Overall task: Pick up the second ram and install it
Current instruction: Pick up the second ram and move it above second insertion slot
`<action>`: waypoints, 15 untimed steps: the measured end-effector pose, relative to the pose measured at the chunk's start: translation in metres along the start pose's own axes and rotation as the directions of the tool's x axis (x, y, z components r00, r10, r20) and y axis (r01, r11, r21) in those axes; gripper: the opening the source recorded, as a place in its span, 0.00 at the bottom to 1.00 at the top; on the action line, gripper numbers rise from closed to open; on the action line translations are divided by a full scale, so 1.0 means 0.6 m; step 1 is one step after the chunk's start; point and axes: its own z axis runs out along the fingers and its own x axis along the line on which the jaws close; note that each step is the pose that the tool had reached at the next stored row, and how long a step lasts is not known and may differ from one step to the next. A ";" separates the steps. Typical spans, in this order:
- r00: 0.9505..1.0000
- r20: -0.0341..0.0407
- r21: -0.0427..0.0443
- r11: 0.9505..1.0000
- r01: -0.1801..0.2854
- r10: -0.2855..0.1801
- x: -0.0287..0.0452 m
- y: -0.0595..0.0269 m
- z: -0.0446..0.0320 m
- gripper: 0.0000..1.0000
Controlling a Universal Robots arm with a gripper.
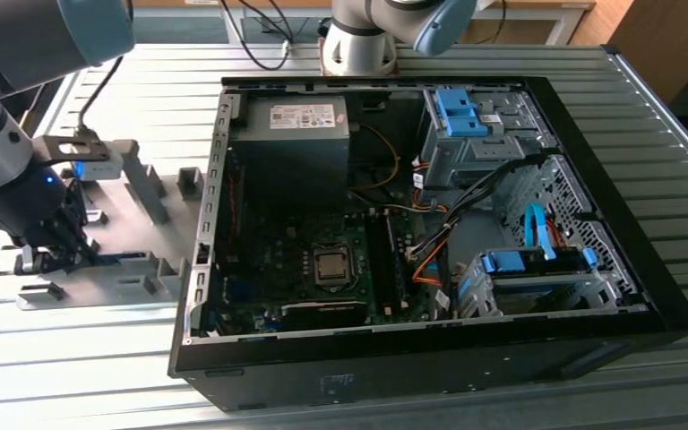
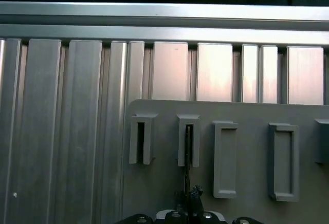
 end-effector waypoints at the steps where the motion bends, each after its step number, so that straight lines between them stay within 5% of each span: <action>1: 1.000 0.000 0.000 1.000 0.000 0.000 0.000 0.000 -0.001 0.14; 8: 1.000 0.000 0.000 1.000 0.000 0.000 0.000 0.000 -0.013 0.14; 9: 1.000 0.000 0.000 1.000 0.000 0.000 0.000 0.000 -0.024 0.14; 15: 1.000 0.000 0.000 1.000 0.000 0.000 0.000 0.000 -0.038 0.14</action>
